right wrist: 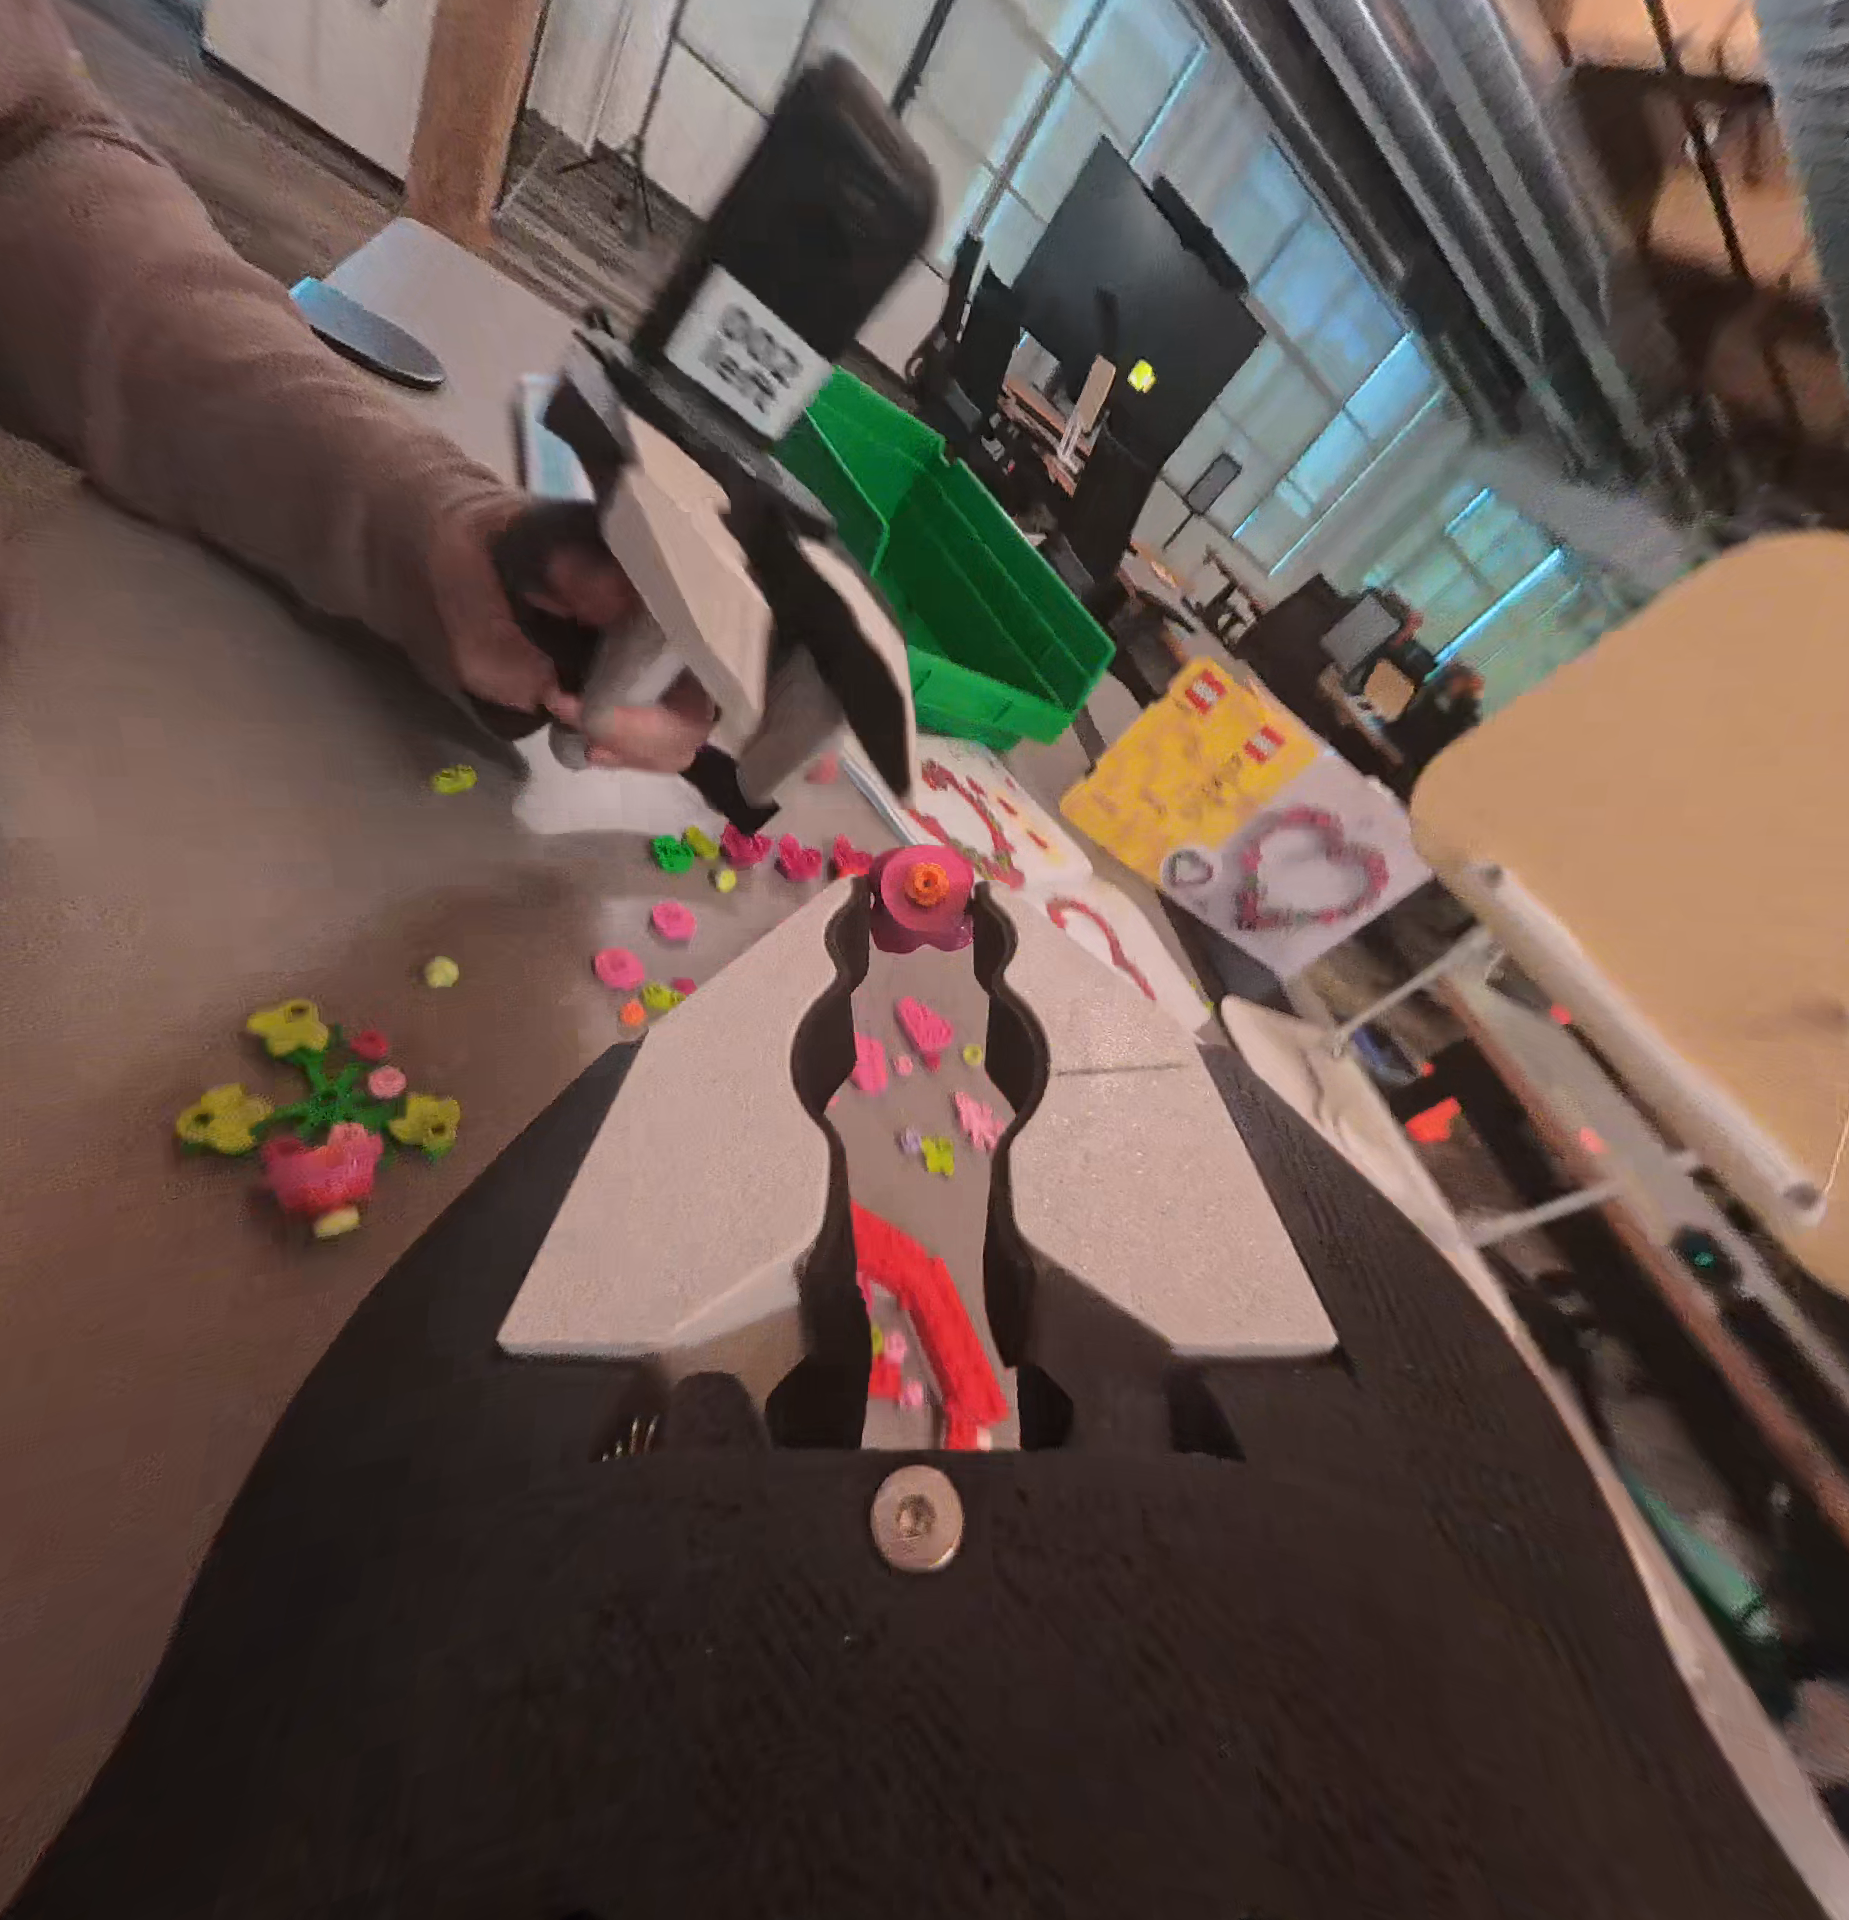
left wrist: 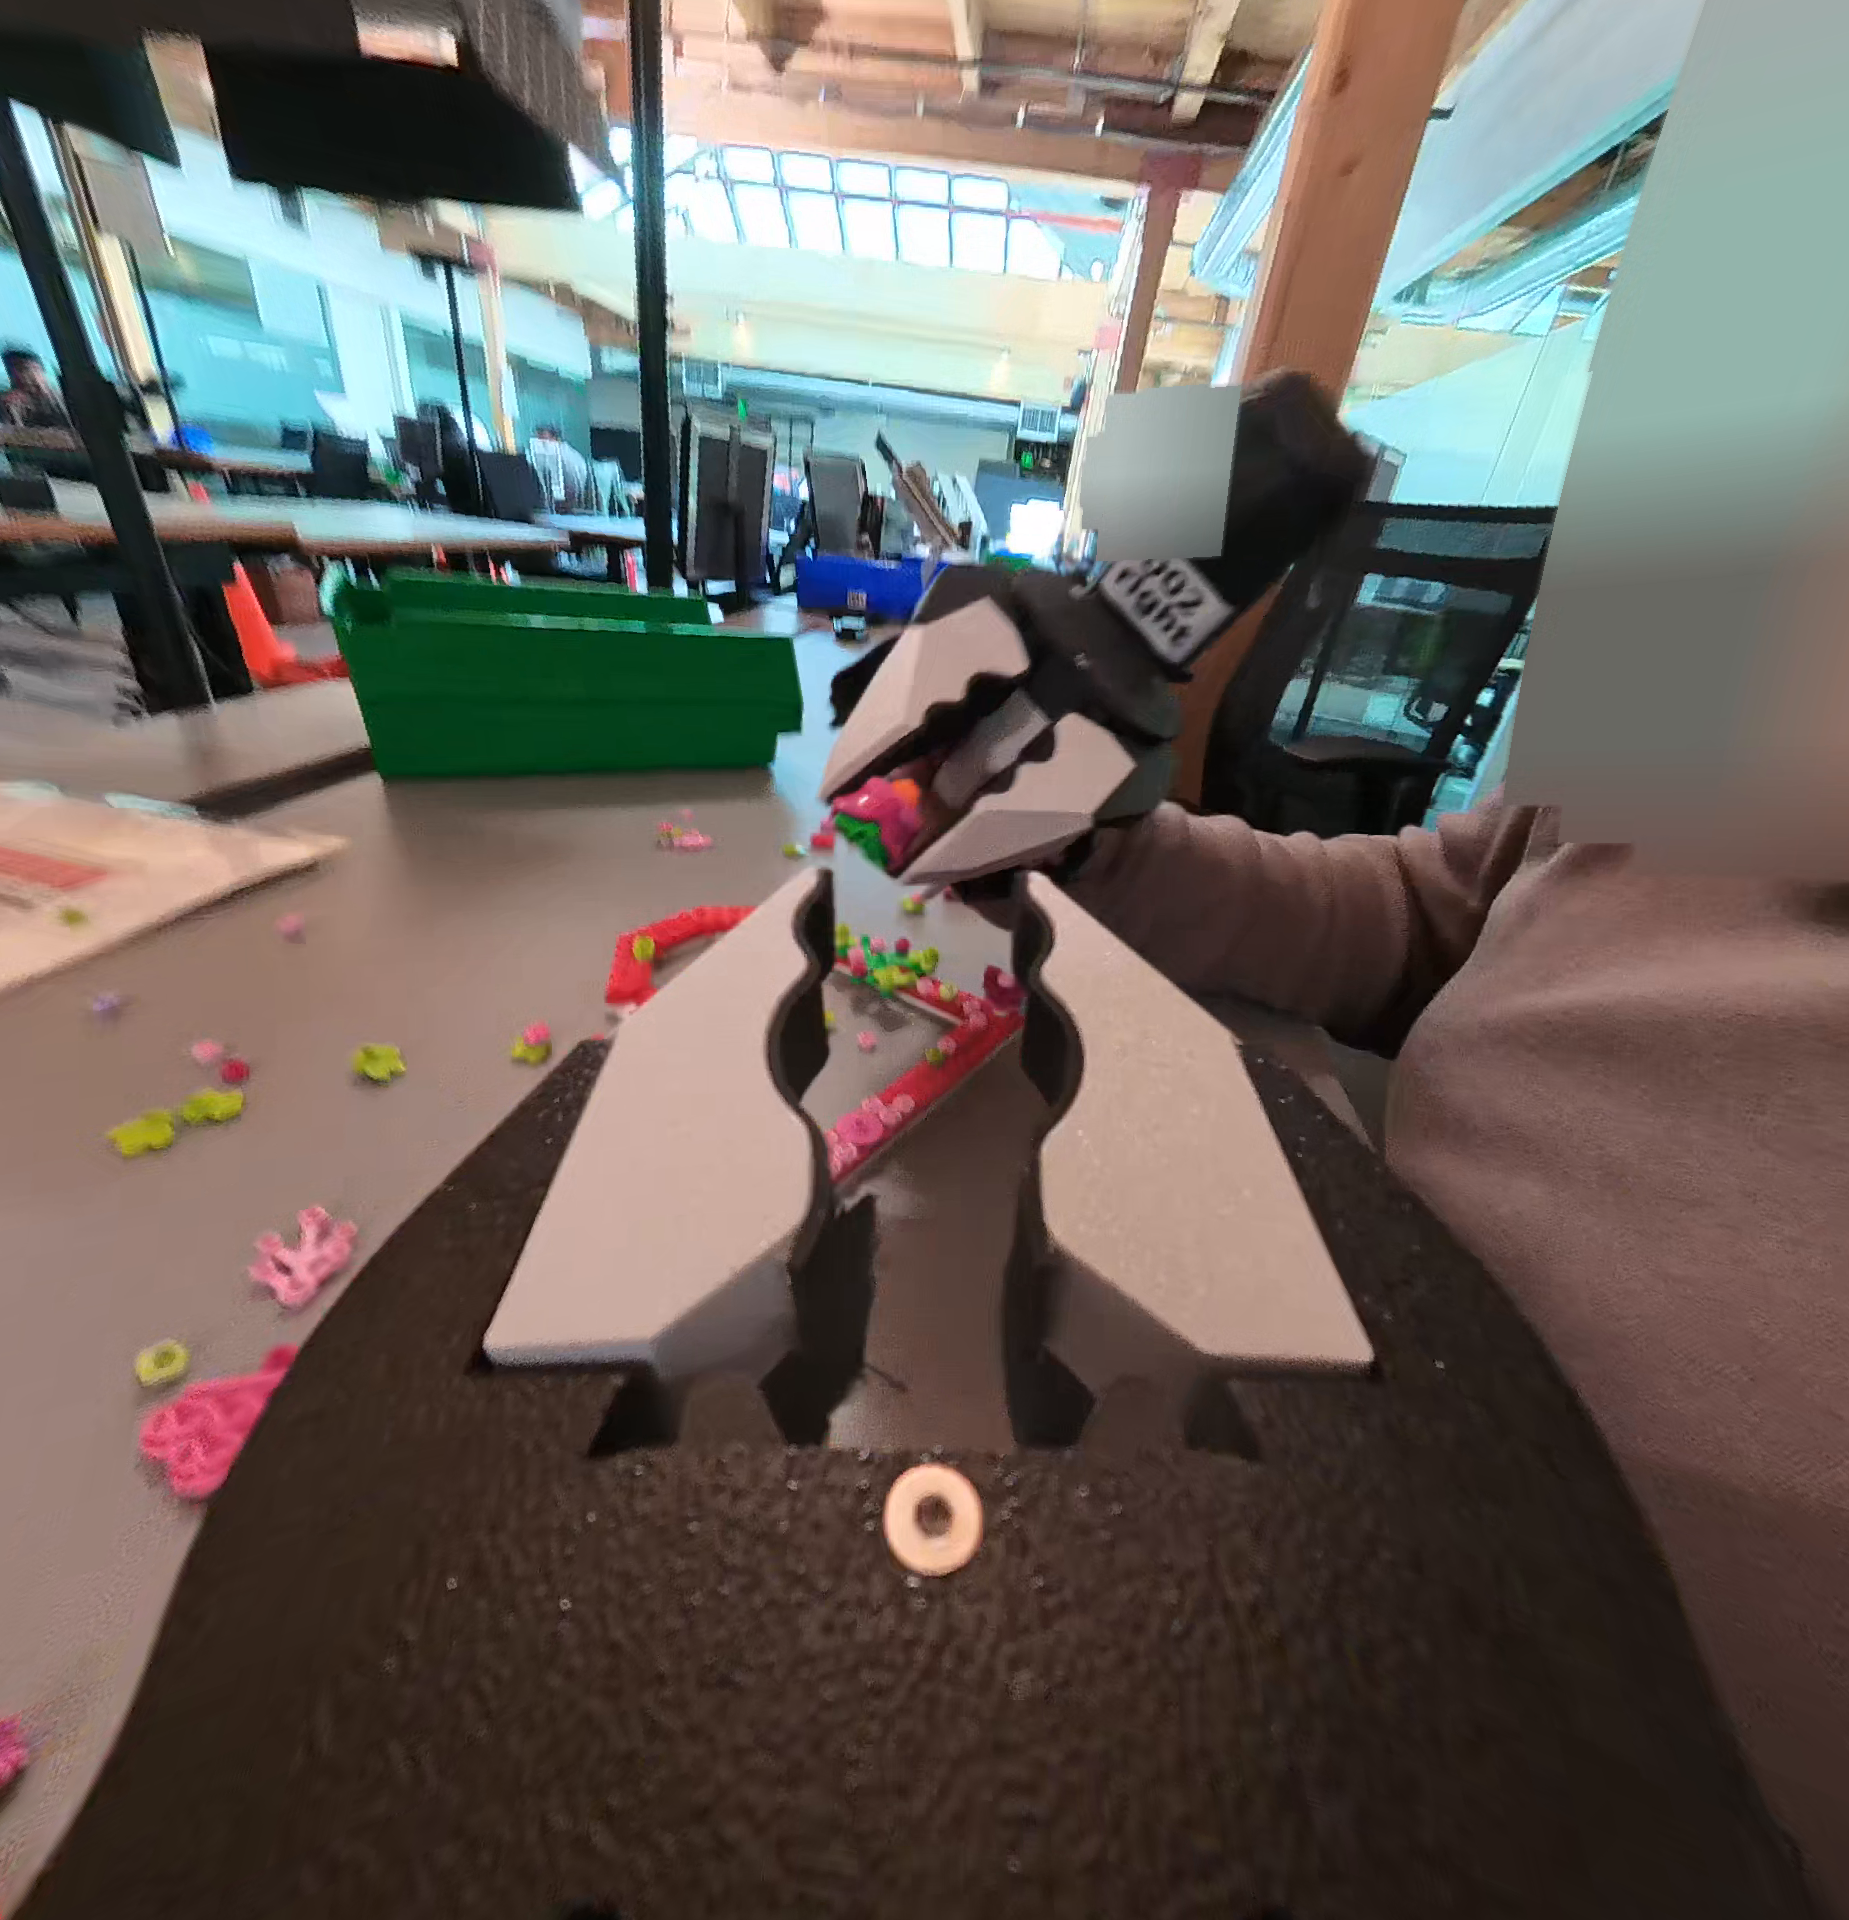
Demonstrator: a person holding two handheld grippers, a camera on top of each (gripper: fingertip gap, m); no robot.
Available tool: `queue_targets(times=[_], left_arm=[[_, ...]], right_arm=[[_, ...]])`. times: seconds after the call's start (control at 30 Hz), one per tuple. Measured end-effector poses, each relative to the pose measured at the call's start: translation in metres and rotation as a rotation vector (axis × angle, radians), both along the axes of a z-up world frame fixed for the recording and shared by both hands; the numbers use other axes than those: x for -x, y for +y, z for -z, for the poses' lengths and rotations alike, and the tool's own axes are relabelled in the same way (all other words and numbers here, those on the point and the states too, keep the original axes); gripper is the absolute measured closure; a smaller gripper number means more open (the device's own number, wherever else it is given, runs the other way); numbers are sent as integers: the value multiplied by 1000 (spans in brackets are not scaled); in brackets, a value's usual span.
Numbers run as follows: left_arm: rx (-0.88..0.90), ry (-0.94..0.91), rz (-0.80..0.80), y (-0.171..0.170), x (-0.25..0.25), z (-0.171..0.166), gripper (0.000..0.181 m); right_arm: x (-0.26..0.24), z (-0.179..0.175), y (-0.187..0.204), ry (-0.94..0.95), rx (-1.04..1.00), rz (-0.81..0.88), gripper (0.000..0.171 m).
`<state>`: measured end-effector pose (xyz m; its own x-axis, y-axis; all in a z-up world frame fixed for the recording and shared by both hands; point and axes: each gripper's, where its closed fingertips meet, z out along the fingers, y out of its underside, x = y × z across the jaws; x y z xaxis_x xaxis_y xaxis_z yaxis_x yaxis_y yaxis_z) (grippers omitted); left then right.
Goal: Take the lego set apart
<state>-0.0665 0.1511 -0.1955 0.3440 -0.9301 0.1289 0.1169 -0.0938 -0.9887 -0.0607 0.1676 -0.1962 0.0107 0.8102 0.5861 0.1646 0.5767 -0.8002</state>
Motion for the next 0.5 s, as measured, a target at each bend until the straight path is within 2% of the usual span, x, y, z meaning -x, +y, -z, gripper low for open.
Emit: queue_targets(times=[0.2, 0.3, 0.4, 0.47, 0.5], left_arm=[[152, -83, 130, -5, -1, 5, 177], [184, -121, 156, -4, 1, 3, 176], [200, -169, 139, 0, 5, -2, 159], [245, -178, 162, 1, 6, 0, 160], [267, -175, 178, 0, 5, 2, 171]], right_arm=[[16, -3, -13, 24, -73, 1, 153], [16, -1, -12, 27, -72, 5, 153], [17, 4, -16, 12, -68, -17, 153], [20, 6, -18, 6, -74, -22, 153], [21, 8, -18, 1, -78, -23, 153]])
